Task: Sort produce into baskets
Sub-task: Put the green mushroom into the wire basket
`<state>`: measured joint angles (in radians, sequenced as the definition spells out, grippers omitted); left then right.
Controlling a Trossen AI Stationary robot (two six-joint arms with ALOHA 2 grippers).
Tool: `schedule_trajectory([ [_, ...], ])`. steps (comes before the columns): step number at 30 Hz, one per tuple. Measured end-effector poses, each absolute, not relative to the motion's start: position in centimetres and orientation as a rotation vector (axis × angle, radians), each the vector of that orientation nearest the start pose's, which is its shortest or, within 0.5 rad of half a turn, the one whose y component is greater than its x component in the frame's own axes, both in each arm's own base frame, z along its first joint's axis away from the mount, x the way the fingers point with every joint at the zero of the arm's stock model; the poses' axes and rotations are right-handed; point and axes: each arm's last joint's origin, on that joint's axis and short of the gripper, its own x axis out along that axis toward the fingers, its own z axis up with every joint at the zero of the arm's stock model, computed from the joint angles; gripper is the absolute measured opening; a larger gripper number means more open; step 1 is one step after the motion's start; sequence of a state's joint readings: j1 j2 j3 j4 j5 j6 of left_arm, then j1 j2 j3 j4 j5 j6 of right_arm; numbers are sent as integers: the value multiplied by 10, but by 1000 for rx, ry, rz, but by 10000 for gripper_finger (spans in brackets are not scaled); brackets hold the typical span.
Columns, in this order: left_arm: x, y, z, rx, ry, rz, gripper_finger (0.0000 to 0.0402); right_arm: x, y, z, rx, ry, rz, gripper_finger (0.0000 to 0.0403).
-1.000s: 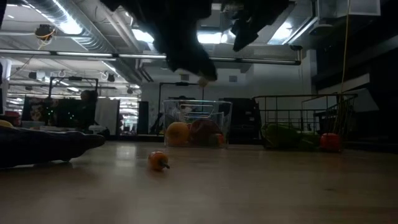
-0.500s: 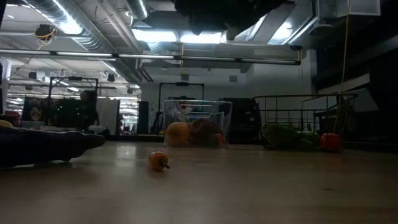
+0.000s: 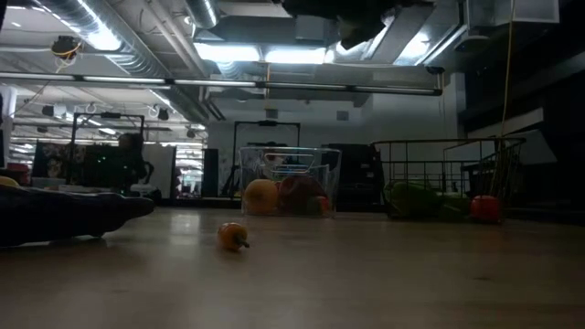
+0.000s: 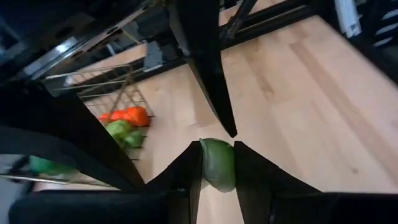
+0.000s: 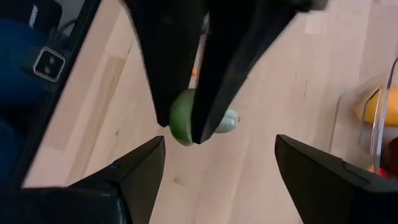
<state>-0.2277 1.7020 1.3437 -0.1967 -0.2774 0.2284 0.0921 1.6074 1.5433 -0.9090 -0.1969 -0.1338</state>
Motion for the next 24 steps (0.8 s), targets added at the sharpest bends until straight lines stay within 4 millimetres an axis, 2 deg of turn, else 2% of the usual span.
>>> schedule_trajectory([
  [16, 367, -116, 291, 690, 512, 173, 75, 337, 38, 339, -9, 855, 351, 301],
  [24, 366, -120, 292, 714, 500, 180, 75, 340, 39, 342, -7, 809, 368, 298],
])
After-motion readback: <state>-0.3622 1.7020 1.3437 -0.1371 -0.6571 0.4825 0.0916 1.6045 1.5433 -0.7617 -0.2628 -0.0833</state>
